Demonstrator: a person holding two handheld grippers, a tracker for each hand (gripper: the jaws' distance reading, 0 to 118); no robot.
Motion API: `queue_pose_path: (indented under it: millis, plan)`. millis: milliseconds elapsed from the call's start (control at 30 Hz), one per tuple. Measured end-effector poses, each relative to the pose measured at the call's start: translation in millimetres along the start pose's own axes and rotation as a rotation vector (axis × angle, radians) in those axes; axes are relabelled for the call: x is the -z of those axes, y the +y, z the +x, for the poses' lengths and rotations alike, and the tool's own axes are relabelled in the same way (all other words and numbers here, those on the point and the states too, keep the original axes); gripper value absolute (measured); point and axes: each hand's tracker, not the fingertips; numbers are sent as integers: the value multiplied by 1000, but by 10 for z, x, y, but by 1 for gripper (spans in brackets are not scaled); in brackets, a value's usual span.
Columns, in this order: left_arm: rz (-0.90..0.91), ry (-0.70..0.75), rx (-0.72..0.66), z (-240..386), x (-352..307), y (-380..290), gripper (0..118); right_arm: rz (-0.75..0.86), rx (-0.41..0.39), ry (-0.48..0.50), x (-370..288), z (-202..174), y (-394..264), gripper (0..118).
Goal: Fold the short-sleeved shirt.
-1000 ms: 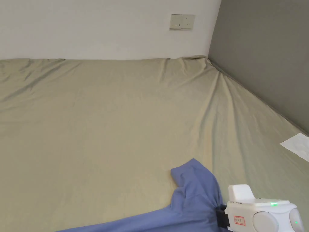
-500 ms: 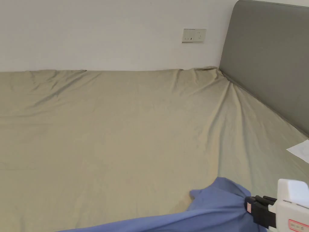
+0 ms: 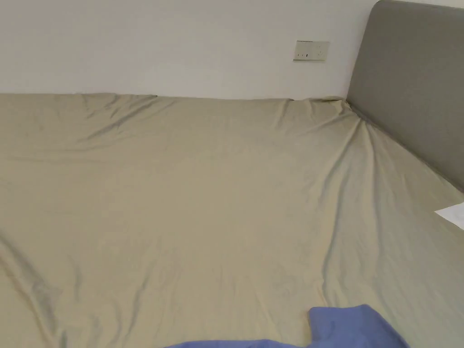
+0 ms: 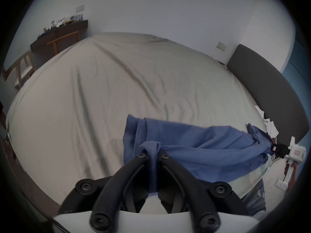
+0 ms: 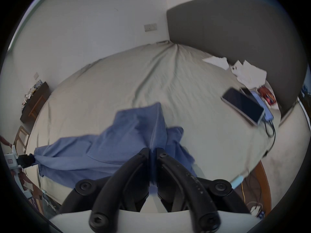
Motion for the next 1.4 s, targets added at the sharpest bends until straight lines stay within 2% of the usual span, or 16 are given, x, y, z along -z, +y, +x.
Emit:
queue_pose_path:
  millis: [233, 367, 433, 467, 533, 600, 667, 733, 767, 833, 867, 900, 933, 1100, 1267, 1400]
  plan:
    - [-69, 58, 2, 11, 352, -150, 8, -48, 0, -57, 272, -7, -256, 11]
    - [-48, 80, 7, -15, 455, -149, 8, -40, -118, -120, 390, -122, -307, 11]
    - [-28, 81, 17, -10, 460, -161, 13, -16, -186, -147, 421, -158, -332, 19]
    - [-14, 75, 14, -13, 436, -167, 18, -11, -201, -150, 396, -163, -329, 21]
    - [-7, 66, -19, -22, 343, -136, 40, -30, -174, -150, 256, -143, -264, 27]
    - [-13, 108, -37, -25, 205, -83, 78, -38, -104, -195, 21, -87, -186, 53]
    - [68, 111, -19, -21, -14, -85, 85, 99, -73, -220, -277, -29, -140, 59]
    - [110, 120, -21, -16, -157, -69, 82, 178, -45, -224, -451, -12, -76, 65]
    - [108, 112, -30, 5, -234, -76, 73, 188, -30, -201, -525, -15, -25, 70]
    - [134, 78, -55, 0, -309, -69, 21, 195, -12, -93, -572, -20, 4, 57]
    - [145, 60, -84, -15, -313, -65, 6, 217, -6, -40, -579, -68, 7, 39]
    - [156, 36, -118, -25, -314, -67, 5, 224, 2, 5, -577, -123, 17, 5]
    - [149, 3, -141, -59, -306, -61, 0, 220, 16, 50, -559, -178, 27, 1]
    - [60, -24, -131, -189, -203, -36, 0, 171, -13, 256, -488, -462, -16, 0]
    - [15, -78, -182, -425, -69, 129, 0, 175, -81, 247, -493, -661, -19, 0]
    - [33, -144, -233, -635, 55, 253, 0, 166, -40, 262, -486, -665, 7, 1]
